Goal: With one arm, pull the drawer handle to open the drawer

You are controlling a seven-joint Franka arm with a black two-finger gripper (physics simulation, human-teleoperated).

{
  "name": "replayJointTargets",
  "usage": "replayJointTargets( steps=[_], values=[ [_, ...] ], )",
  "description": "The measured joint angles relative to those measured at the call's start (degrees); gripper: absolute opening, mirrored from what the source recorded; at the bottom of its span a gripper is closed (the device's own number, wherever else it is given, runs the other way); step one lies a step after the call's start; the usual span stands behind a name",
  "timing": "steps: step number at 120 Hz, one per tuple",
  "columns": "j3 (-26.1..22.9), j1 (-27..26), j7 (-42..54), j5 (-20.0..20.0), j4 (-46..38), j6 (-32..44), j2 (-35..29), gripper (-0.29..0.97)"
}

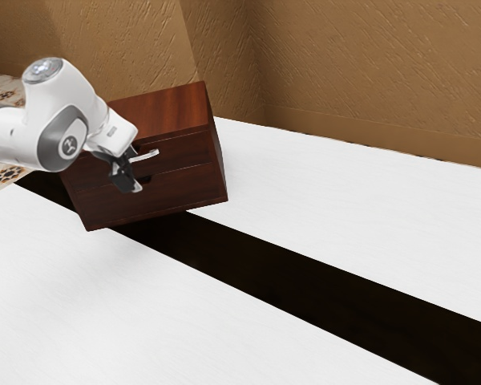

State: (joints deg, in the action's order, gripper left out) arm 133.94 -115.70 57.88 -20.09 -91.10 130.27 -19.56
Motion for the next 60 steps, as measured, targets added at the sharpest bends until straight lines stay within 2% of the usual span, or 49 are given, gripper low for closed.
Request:
replayJointTargets(
  steps=[7,44,60],
  values=[
    [0.1,-0.4,-0.2,0.1,-0.1,0.0,0.1,0.68],
    [0.0,-0.4,-1.5,0.0,-2.9,-0.3,2.8,0.68],
    [-0.1,-0.1,-2.1,0.0,-4.5,-0.7,5.1,0.62]
  ],
)
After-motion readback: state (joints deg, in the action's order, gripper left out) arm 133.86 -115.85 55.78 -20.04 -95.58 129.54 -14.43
